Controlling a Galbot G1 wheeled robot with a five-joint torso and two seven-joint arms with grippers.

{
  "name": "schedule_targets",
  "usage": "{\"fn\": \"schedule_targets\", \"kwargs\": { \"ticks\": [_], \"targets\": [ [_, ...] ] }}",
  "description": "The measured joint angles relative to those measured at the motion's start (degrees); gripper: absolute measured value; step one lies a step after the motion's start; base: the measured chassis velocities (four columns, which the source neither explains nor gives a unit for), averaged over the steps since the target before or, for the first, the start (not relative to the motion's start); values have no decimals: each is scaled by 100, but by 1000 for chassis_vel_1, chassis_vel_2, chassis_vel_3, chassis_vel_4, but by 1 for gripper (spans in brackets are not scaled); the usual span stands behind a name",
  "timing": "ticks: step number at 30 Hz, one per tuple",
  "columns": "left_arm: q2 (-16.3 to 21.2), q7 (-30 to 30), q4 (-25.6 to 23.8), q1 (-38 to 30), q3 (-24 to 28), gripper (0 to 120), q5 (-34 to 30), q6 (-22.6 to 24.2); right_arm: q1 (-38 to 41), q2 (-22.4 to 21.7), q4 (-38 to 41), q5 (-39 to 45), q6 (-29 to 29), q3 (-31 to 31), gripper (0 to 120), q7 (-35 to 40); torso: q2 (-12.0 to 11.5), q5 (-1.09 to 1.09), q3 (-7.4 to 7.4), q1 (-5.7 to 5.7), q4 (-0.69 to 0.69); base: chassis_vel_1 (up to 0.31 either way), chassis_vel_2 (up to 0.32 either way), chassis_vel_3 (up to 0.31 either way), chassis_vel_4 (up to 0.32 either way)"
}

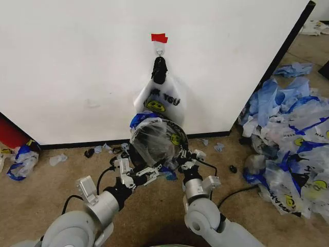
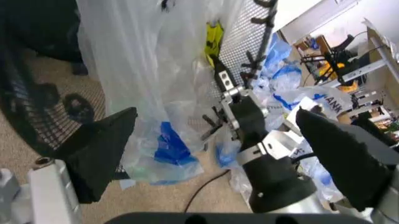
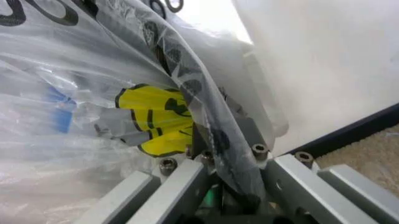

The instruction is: Pick up the garbage bag from the wall and place it over the trash bin.

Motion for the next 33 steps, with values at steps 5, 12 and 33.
{"fn": "schedule_targets", "kwargs": {
  "ticks": [5,12,33],
  "targets": [
    [-80,-1,133,-57,69,100,67,-28,-11,-53,57,7,0,-3,0,-25,0,0,0,0,0,0,0,0,0],
    [-63,-30,198,-86,55,100,87,-72,-47,-148,161,8,0,10,0,-78,0,1,0,0,0,0,0,0,0],
    [-85,-193,189,63,-172,100,97,-72,-125,-202,236,-79,-1,-38,0,-109,0,0,0,0,0,0,0,0,0]
  ]
}}
